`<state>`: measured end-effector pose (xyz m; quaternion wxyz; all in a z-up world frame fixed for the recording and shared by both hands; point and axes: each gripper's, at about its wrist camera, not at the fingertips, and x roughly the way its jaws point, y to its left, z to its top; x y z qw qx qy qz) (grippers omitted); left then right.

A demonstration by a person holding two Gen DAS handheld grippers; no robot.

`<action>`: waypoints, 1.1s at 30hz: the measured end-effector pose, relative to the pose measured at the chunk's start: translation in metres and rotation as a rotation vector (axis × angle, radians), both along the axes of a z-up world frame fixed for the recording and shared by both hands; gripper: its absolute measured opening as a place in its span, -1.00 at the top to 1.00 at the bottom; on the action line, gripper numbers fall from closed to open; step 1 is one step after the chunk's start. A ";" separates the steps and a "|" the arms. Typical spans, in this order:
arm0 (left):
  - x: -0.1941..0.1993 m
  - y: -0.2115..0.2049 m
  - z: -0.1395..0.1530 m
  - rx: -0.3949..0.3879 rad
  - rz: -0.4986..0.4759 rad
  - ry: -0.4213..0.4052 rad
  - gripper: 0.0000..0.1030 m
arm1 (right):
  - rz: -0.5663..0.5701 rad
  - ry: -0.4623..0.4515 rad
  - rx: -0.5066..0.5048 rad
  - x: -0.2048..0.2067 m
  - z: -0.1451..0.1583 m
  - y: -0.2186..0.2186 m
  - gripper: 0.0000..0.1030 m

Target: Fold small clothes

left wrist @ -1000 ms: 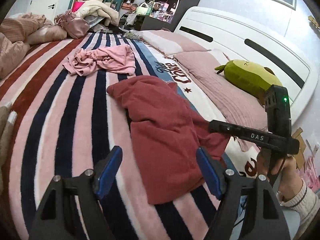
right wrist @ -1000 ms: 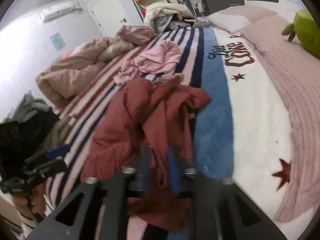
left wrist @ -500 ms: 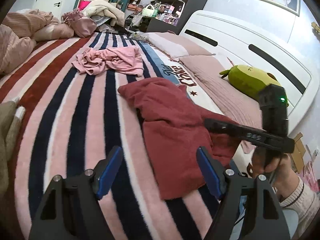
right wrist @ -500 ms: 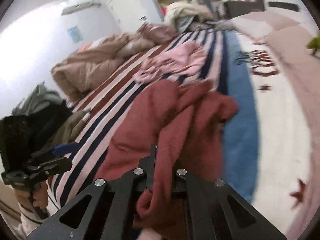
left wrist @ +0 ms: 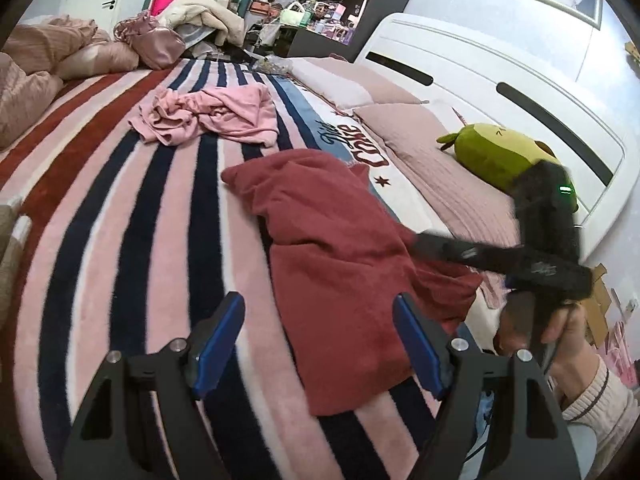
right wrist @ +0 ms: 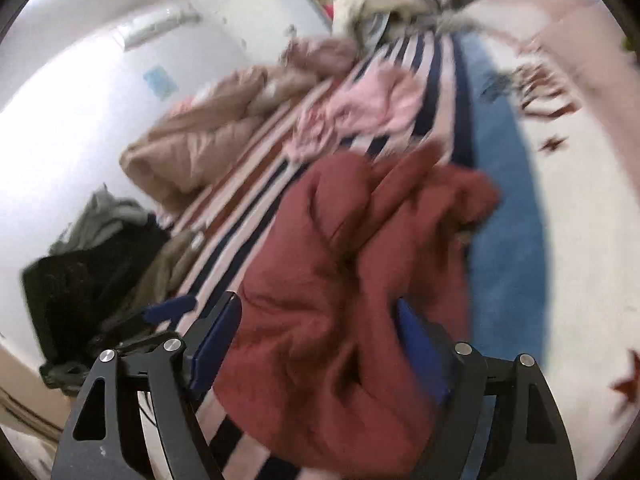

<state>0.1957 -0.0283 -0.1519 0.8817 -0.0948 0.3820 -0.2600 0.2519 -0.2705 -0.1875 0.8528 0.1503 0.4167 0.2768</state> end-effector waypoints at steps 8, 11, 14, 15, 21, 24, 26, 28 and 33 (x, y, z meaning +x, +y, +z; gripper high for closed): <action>0.001 0.011 -0.001 0.005 0.018 0.008 -0.42 | -0.015 -0.084 -0.087 -0.006 0.006 0.018 0.85; 0.001 0.006 -0.002 -0.005 0.007 0.010 -0.42 | -0.070 -0.138 -0.079 -0.021 0.023 0.004 0.85; 0.003 -0.004 -0.003 -0.017 -0.020 0.016 -0.42 | -0.112 -0.143 -0.109 -0.034 0.028 -0.008 0.85; 0.004 -0.009 -0.005 -0.019 -0.032 0.021 -0.42 | -0.122 -0.120 -0.127 -0.033 0.024 -0.009 0.83; 0.022 -0.035 -0.031 0.009 -0.073 0.089 -0.42 | -0.158 0.069 -0.188 -0.018 -0.017 -0.024 0.07; 0.024 -0.037 -0.036 0.007 -0.077 0.101 -0.42 | -0.202 0.015 -0.101 -0.018 0.004 -0.049 -0.13; 0.024 -0.032 -0.030 0.002 -0.076 0.086 -0.42 | -0.226 -0.034 -0.086 -0.010 0.020 -0.060 -0.68; 0.026 -0.025 -0.023 0.005 -0.071 0.068 -0.42 | -0.211 -0.061 -0.073 0.009 0.031 -0.065 -0.79; 0.040 -0.008 -0.004 0.009 -0.022 0.025 -0.42 | -0.089 -0.008 -0.083 0.065 0.019 -0.039 -0.75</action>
